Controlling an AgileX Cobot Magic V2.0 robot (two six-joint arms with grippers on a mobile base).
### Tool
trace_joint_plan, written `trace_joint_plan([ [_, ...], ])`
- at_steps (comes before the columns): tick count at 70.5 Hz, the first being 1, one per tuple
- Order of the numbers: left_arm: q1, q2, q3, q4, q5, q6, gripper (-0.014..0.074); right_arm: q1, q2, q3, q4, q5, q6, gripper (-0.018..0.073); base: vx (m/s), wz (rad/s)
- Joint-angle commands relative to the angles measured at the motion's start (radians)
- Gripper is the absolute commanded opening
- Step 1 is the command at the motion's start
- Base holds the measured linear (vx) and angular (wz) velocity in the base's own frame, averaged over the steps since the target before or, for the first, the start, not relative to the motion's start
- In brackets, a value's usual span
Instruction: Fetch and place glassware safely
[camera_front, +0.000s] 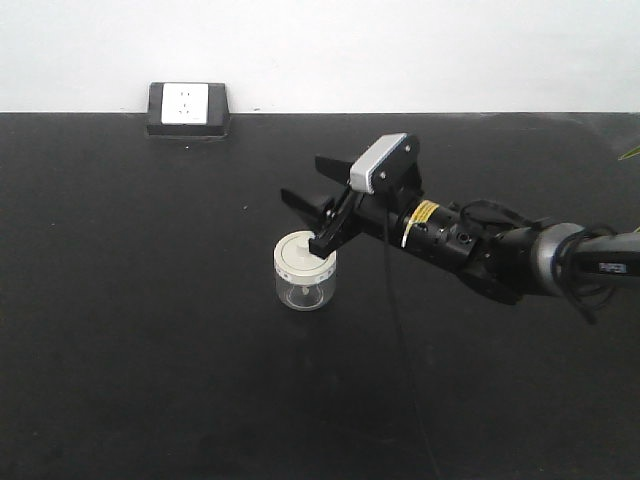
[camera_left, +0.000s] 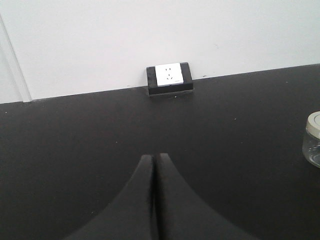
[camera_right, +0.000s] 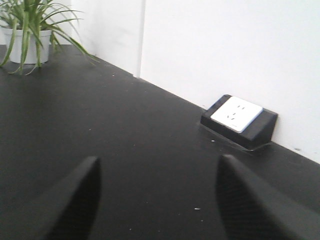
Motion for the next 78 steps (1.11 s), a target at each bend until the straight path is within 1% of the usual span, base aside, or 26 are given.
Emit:
trace_joint_plan([
  [1,-0.006,0.011,-0.024,-0.006,-0.071,-0.003,-0.0007,-0.003,-0.109,-0.004,0.038,-0.007,0.036,0.0253,0.00,0.00],
  [5,-0.006,0.011,-0.024,-0.006,-0.071,-0.003,-0.0007,-0.003,-0.135,0.007,0.038,0.002,0.049,0.0130,0.00,0.00],
  [6,-0.006,0.011,-0.024,-0.006,-0.071,-0.003,-0.0007,-0.003,-0.142,0.010,0.038,0.004,0.051,0.0113,0.00,0.00],
  [7,-0.006,0.011,-0.024,-0.006,-0.071,-0.003,-0.0007,-0.003,-0.148,0.015,0.038,0.004,0.051,0.0064,0.00,0.00],
  [9,-0.006,0.011,-0.024,-0.006,-0.071,-0.003,-0.0007,-0.003,-0.160,0.022,0.038,0.004,0.051,0.0000,0.00,0.00],
  [10,-0.006,0.011,-0.024,-0.006,-0.071,-0.003,-0.0007,-0.003,-0.166,0.026,0.041,0.006,0.054,-0.0015,0.00,0.00],
  [15,-0.006,0.011,-0.024,-0.006,-0.071,-0.003,-0.0007,-0.003,-0.192,0.045,0.060,0.013,0.069,-0.0011,0.00,0.00],
  [20,-0.006,0.011,-0.024,-0.006,-0.071,-0.003,-0.0007,-0.003,-0.225,0.072,0.094,0.040,0.106,-0.0008,0.00,0.00],
  [29,-0.006,0.011,-0.024,-0.006,-0.071,-0.003,-0.0007,-0.003,-0.295,0.120,0.152,0.153,0.121,-0.0005,0.00,0.00],
  [36,-0.006,0.011,-0.024,-0.006,-0.071,-0.003,-0.0007,-0.003,-0.358,0.154,0.175,0.249,0.121,-0.0004,0.00,0.00],
  [50,-0.006,0.011,-0.024,-0.006,-0.071,-0.003,-0.0007,-0.003,-0.499,0.192,0.178,0.477,0.138,-0.0003,0.00,0.00],
  [59,-0.006,0.011,-0.024,-0.006,-0.071,-0.003,-0.0007,-0.003,-0.584,0.209,0.178,0.628,0.170,-0.0003,0.00,0.00],
  [78,-0.006,0.011,-0.024,-0.006,-0.071,-0.003,-0.0007,-0.004,-0.788,0.276,0.191,0.818,0.216,-0.0003,0.00,0.00],
])
